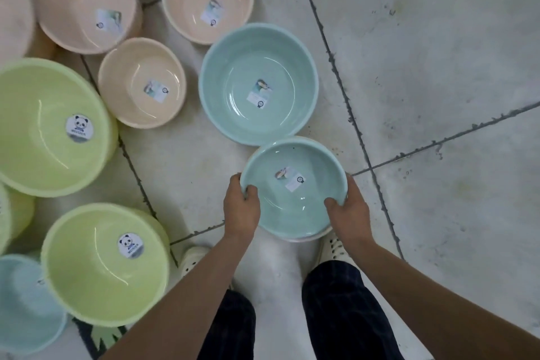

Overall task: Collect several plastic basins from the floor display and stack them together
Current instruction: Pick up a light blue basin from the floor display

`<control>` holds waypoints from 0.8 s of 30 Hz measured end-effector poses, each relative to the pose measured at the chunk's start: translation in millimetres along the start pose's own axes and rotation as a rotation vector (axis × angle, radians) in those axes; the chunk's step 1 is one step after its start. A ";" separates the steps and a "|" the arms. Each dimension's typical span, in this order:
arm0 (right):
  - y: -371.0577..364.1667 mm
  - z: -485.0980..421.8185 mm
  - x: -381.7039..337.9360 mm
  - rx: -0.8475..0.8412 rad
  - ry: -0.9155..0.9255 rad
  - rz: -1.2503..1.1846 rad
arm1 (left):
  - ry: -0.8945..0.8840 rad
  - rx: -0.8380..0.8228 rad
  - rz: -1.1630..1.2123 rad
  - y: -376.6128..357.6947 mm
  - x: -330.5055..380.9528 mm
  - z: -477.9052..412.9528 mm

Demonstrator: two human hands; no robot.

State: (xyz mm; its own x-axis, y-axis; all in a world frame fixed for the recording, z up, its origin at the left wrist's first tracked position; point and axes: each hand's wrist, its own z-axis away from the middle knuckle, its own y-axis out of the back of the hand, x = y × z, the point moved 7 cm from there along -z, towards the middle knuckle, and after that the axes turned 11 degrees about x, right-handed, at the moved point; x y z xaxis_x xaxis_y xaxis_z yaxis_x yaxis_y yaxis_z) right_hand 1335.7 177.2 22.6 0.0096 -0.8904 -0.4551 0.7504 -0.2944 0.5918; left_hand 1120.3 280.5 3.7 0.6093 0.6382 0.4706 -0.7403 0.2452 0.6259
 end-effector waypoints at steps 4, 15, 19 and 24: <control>-15.4 8.3 -78.8 -0.041 0.152 0.020 | 0.040 0.065 0.045 52.4 24.2 -26.3; -112.6 26.0 -286.5 -0.331 0.402 0.291 | 0.204 0.236 0.159 210.8 81.7 -105.0; -167.3 8.3 -329.0 -0.353 0.409 0.340 | 0.227 0.267 0.156 228.5 84.1 -168.8; -240.5 -33.6 -352.0 -0.376 0.386 0.333 | 0.267 0.277 0.199 221.8 70.1 -244.9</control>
State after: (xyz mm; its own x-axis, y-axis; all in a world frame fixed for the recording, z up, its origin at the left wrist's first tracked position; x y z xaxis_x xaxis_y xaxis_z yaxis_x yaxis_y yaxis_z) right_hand 1174.0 573.1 18.0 0.4678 -0.7032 -0.5354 0.8463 0.1817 0.5008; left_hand 929.3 558.3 23.3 0.3406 0.8286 0.4443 -0.7092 -0.0838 0.7000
